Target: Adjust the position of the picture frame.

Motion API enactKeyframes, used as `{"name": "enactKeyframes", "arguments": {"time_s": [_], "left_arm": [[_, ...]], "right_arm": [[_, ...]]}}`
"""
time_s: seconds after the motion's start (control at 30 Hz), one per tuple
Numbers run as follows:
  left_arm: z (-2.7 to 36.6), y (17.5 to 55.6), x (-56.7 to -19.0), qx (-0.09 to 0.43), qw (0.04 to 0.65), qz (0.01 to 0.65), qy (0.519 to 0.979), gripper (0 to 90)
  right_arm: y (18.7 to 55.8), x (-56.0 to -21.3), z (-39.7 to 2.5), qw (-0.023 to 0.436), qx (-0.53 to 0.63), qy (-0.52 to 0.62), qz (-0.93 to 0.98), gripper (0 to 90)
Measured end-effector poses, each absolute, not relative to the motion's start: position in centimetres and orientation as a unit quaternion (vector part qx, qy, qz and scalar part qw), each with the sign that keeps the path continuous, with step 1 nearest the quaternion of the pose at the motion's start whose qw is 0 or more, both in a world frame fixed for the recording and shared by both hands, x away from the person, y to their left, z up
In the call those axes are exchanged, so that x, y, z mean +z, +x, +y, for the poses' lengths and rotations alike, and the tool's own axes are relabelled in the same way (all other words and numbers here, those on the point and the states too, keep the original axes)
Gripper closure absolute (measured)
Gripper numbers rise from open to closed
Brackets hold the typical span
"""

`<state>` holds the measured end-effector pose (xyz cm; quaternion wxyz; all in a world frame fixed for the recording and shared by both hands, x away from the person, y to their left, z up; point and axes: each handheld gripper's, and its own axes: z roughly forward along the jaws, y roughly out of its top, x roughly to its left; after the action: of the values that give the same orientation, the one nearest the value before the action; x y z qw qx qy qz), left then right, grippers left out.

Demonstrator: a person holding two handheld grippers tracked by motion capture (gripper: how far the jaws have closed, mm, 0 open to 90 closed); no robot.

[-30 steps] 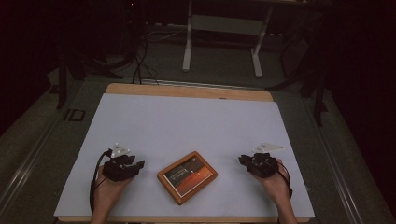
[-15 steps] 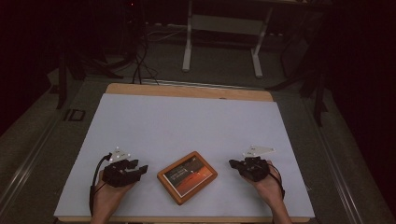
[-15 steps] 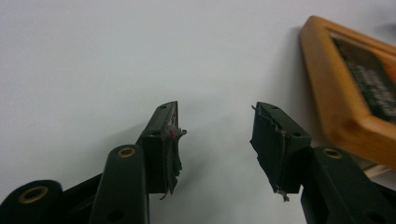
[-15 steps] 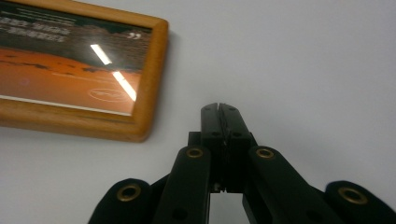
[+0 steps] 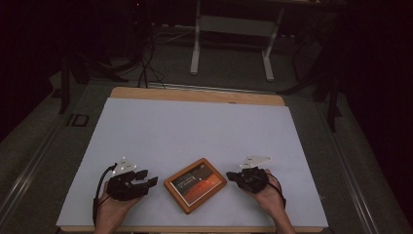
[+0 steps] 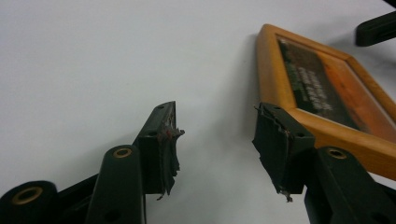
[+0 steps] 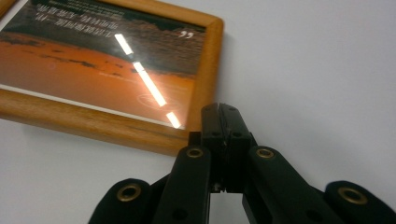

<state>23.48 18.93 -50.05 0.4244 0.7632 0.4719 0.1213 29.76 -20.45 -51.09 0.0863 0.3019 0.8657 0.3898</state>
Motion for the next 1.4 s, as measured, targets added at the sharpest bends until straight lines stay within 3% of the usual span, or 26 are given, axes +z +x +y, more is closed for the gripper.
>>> {"name": "enactKeyframes", "arguments": {"time_s": [0.4, 1.07, 1.4], "left_arm": [[17.8, 23.0, -49.3, 0.091, 0.447, 0.457, 0.763, 46.4], [15.9, 23.1, -50.2, 0.059, 0.435, 0.459, 0.772, 41.1], [14.8, 23.4, -50.6, 0.031, 0.449, 0.462, 0.764, 34.6]], "right_arm": [[29.5, -51.6, -19.3, 0.075, 0.389, 0.284, 0.873, 90.0], [29.3, -51.7, -19.2, 0.068, 0.403, 0.273, 0.871, 90.0], [29.2, -51.8, -19.2, 0.073, 0.402, 0.267, 0.873, 90.0]]}}
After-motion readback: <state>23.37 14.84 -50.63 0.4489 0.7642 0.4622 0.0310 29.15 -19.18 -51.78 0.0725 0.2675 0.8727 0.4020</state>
